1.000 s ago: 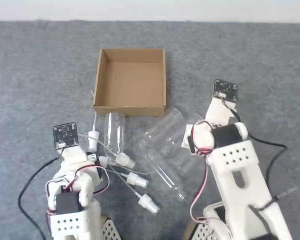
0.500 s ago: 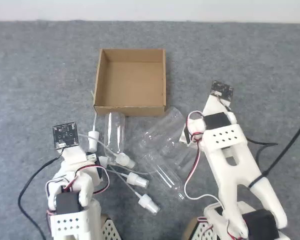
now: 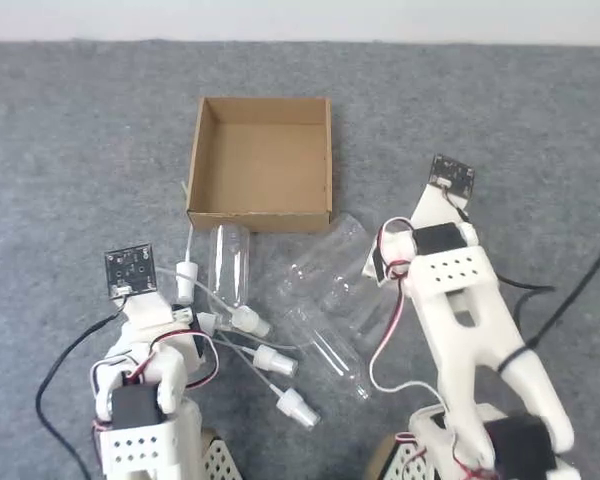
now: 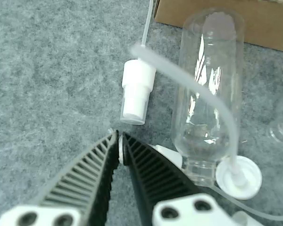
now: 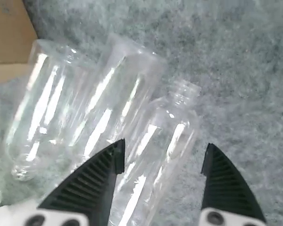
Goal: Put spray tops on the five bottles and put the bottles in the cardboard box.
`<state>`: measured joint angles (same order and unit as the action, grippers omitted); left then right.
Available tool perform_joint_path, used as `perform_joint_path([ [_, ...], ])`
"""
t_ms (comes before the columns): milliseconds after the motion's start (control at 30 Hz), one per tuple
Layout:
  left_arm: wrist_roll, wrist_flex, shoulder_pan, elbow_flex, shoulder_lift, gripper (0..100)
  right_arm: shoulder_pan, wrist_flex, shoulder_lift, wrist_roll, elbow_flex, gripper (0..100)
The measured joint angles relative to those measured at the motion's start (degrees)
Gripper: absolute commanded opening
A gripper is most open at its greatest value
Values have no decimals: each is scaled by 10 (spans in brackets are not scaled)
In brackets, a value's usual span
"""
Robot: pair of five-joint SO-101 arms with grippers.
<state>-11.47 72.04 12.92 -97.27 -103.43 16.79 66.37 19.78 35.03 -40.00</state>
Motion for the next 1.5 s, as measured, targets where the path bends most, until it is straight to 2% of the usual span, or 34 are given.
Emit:
perform_joint_path([
  [267,0,0,0,0,0,12,-1,-26,-93,0,1,229],
  [567,0,0,0,0,0,12,-4,-45,-127,0,1,228],
  [867,0,0,0,0,0,12,-62,-45,-150,-13,1,226],
  [1100,0,0,0,0,0,12,-72,-43,-150,-31,1,65],
  [1300,0,0,0,0,0,12,-74,-40,-151,-71,1,56],
  [1500,0,0,0,0,0,12,-71,11,-149,-130,1,58],
])
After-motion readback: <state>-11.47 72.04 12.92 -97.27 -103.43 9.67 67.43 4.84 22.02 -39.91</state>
